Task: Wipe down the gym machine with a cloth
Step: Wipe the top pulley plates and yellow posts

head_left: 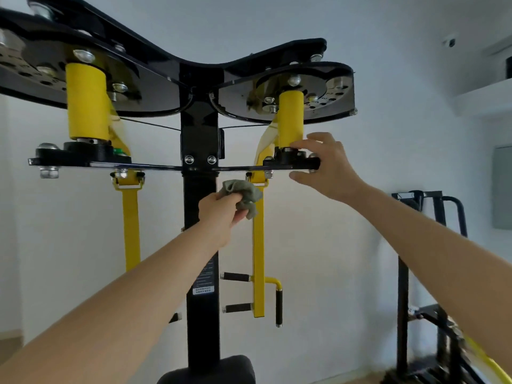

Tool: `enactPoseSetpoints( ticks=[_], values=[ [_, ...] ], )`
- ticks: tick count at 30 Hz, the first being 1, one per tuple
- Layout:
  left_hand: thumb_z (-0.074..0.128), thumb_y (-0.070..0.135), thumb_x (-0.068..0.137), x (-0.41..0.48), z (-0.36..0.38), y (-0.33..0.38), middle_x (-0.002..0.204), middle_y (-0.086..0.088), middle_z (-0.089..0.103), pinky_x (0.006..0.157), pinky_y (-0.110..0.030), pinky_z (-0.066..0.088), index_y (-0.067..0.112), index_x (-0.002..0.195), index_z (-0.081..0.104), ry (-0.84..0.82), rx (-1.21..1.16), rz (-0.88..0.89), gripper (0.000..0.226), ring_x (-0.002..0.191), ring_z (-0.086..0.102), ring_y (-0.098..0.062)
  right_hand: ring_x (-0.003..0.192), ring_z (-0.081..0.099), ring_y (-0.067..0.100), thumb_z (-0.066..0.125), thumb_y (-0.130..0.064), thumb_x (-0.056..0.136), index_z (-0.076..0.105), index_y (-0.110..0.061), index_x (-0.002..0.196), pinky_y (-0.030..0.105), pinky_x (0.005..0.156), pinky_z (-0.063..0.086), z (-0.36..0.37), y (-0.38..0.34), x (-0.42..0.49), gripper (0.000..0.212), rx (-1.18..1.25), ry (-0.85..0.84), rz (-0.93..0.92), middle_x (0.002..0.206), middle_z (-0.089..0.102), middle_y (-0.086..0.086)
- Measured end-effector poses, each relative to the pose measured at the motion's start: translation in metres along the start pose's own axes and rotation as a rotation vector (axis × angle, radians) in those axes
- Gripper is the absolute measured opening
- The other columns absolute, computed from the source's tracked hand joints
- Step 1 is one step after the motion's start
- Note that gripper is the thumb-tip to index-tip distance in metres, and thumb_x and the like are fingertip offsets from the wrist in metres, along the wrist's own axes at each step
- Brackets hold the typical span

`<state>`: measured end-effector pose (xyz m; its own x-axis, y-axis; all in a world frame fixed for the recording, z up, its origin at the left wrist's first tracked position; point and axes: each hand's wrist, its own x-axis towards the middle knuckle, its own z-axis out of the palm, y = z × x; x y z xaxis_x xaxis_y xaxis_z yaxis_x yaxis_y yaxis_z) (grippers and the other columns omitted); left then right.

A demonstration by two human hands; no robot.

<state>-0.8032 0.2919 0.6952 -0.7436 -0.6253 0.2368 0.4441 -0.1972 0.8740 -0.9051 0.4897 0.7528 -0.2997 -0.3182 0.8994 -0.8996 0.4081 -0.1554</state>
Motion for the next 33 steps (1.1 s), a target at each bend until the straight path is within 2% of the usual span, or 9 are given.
enactPoseSetpoints(
  ticks=[6,11,14,16,17,19,22,28,33],
  values=[
    [0.068,0.0,0.09,0.012,0.036,0.003,0.119,-0.017,0.059,0.079,-0.033,0.064,0.005,0.119,0.063,0.045,-0.31,-0.088,0.03,0.102,0.068,-0.029,0.109,0.056,0.012,0.085,-0.026,0.078,0.055,-0.031,0.142,0.022,0.092,0.052,0.009,0.022,-0.009,0.07,0.123,-0.073,-0.114,0.138,0.05,-0.003],
    [0.064,0.021,0.096,0.012,0.044,0.001,0.125,-0.016,0.061,0.082,-0.034,0.063,0.007,0.125,0.062,0.058,-0.521,-0.063,0.032,0.105,0.068,-0.028,0.094,0.051,0.006,0.083,-0.025,0.08,0.053,-0.027,0.144,-0.002,0.081,0.037,0.008,0.031,-0.009,0.071,0.134,-0.067,-0.164,0.129,0.056,-0.002],
    [0.059,0.013,0.099,0.019,0.048,-0.009,0.131,-0.013,0.058,0.083,-0.026,0.061,0.004,0.141,0.052,0.007,-0.72,-0.032,0.043,0.113,0.066,-0.015,0.096,0.049,0.006,0.083,-0.027,0.08,0.047,-0.03,0.148,0.002,0.083,0.037,0.008,0.033,-0.011,0.078,0.123,-0.113,-0.168,0.134,0.05,-0.004],
    [0.051,0.006,0.104,0.023,0.051,-0.013,0.112,-0.006,0.057,0.072,-0.011,0.053,-0.004,0.146,0.042,-0.047,-0.861,-0.068,0.044,0.086,0.067,0.009,0.102,0.048,0.007,0.084,-0.028,0.078,0.042,-0.032,0.151,0.012,0.089,0.043,0.01,0.035,-0.013,0.084,0.101,-0.131,-0.181,0.137,0.046,-0.004],
    [0.052,0.006,0.104,0.02,0.055,-0.014,0.105,-0.004,0.056,0.067,-0.008,0.051,-0.006,0.142,0.046,-0.02,-0.837,-0.045,0.04,0.073,0.066,0.012,0.104,0.048,0.007,0.084,-0.028,0.077,0.04,-0.033,0.151,0.014,0.09,0.043,0.012,0.036,-0.013,0.086,0.099,-0.132,-0.186,0.138,0.045,-0.004],
    [0.064,0.013,0.099,0.005,0.067,-0.017,0.107,-0.006,0.064,0.069,-0.014,0.058,0.004,0.121,0.063,0.04,-0.624,0.051,0.024,0.078,0.072,-0.001,0.107,0.049,0.008,0.084,-0.026,0.075,0.04,-0.032,0.151,0.013,0.091,0.042,0.013,0.038,-0.013,0.089,0.122,-0.135,-0.188,0.139,0.043,-0.003],
    [0.072,0.017,0.093,-0.002,0.076,-0.018,0.102,-0.011,0.071,0.083,-0.032,0.063,0.011,0.11,0.067,0.062,-0.589,-0.053,0.018,0.088,0.075,-0.021,0.107,0.049,0.008,0.084,-0.024,0.074,0.039,-0.032,0.152,0.02,0.094,0.047,0.013,0.039,-0.013,0.091,0.124,-0.148,-0.2,0.139,0.042,-0.003],
    [0.068,0.007,0.094,-0.006,0.066,-0.02,0.107,-0.014,0.072,0.086,-0.035,0.062,0.005,0.106,0.068,-0.011,-0.53,0.052,0.011,0.084,0.077,-0.021,0.107,0.051,0.014,0.083,-0.023,0.076,0.039,-0.031,0.153,0.021,0.089,0.041,0.004,0.04,-0.007,0.089,0.02,-0.169,-0.236,0.138,0.049,0.001],
    [0.069,0.005,0.093,-0.015,0.072,-0.013,0.105,-0.013,0.074,0.082,-0.031,0.063,0.007,0.101,0.07,-0.018,-0.51,0.133,0.008,0.093,0.076,-0.022,0.116,0.051,0.017,0.084,-0.019,0.075,0.036,-0.032,0.154,0.031,0.101,0.043,-0.017,0.044,0.003,0.093,-0.02,-0.311,-0.256,0.138,0.052,0.001]
  ],
)
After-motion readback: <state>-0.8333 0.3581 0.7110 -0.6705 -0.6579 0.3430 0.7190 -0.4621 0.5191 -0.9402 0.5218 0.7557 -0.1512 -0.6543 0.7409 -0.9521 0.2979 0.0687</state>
